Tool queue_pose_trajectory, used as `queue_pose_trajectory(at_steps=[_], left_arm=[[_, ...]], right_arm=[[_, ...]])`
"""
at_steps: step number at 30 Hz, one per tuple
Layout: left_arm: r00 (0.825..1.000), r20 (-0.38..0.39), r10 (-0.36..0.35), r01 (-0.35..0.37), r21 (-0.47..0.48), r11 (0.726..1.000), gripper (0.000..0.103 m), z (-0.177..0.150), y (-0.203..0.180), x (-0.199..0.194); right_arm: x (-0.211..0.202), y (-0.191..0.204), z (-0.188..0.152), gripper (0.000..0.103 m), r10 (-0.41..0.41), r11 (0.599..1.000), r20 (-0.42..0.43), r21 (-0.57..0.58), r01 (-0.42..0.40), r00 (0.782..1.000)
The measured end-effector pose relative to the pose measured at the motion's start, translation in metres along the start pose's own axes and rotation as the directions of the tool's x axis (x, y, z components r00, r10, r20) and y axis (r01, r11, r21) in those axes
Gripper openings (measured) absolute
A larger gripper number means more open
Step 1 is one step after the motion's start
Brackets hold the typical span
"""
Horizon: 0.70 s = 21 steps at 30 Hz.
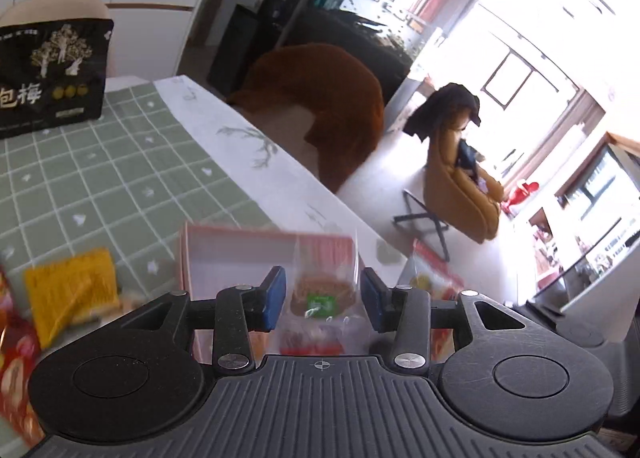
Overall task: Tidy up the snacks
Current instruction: 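Lower both held packets into the pink box and open both tools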
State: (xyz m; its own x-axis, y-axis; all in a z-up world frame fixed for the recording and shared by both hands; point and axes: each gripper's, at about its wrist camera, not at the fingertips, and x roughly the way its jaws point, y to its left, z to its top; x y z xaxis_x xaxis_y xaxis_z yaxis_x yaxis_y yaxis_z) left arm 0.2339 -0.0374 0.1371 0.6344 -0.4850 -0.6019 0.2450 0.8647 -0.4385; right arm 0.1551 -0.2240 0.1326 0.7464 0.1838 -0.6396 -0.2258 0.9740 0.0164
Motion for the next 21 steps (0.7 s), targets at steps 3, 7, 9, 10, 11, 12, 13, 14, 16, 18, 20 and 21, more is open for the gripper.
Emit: queue_pose_trajectory(at_steps=[3,7,9,10,11,12,13,14,16,18,20,21], left_arm=[[0.999,0.025,0.039,-0.039,0.010,0.999,0.044,-0.006,0.012,0.001],[0.987,0.078,0.141,-0.138,-0.045,0.989,0.043,-0.023,0.049,-0.007],[0.977,0.096,0.193,-0.185,-0.082,0.979,0.043,-0.025,0.071,-0.009],[0.973,0.102,0.208,-0.198,-0.101,0.975,0.043,-0.026,0.082,-0.012],[0.970,0.107,0.220,-0.207,-0.120,0.971,0.043,-0.029,0.090,-0.016],[0.967,0.109,0.230,-0.215,-0.137,0.967,0.043,-0.032,0.098,-0.020],[0.965,0.107,0.240,-0.223,-0.149,0.963,0.043,-0.035,0.104,-0.027],[0.963,0.101,0.249,-0.232,-0.160,0.960,0.043,-0.038,0.110,-0.031],[0.961,0.080,0.265,-0.248,-0.176,0.953,0.043,-0.042,0.120,-0.036],[0.956,0.056,0.287,-0.272,-0.189,0.944,0.043,-0.045,0.127,-0.034],[0.955,0.045,0.294,-0.280,-0.199,0.939,0.043,-0.051,0.130,-0.035],[0.954,0.049,0.295,-0.280,-0.201,0.939,0.043,-0.052,0.132,-0.032]], right_arm=[[0.029,-0.008,0.011,0.092,-0.042,0.999,-0.086,0.019,0.044,0.995],[0.039,-0.023,-0.008,0.092,-0.027,0.998,-0.126,0.057,0.034,0.992],[0.046,-0.027,-0.018,0.092,-0.021,0.997,-0.150,0.069,0.031,0.989],[0.051,-0.029,-0.020,0.092,-0.014,0.996,-0.159,0.085,0.027,0.987],[0.057,-0.031,-0.019,0.092,-0.006,0.994,-0.163,0.108,0.024,0.987],[0.059,-0.033,-0.018,0.092,-0.002,0.991,-0.161,0.132,0.023,0.987],[0.063,-0.034,-0.012,0.092,0.007,0.987,-0.150,0.160,0.018,0.989],[0.067,-0.035,-0.005,0.092,0.022,0.983,-0.132,0.186,0.003,0.991],[0.070,-0.038,0.009,0.092,0.069,0.968,-0.065,0.244,-0.051,0.995],[0.087,-0.041,0.017,0.100,0.122,0.952,-0.059,0.291,-0.100,0.991],[0.123,-0.036,0.024,0.093,0.125,0.961,-0.254,0.270,-0.053,0.959],[0.132,-0.034,0.024,0.091,0.089,0.969,-0.303,0.248,-0.012,0.949]])
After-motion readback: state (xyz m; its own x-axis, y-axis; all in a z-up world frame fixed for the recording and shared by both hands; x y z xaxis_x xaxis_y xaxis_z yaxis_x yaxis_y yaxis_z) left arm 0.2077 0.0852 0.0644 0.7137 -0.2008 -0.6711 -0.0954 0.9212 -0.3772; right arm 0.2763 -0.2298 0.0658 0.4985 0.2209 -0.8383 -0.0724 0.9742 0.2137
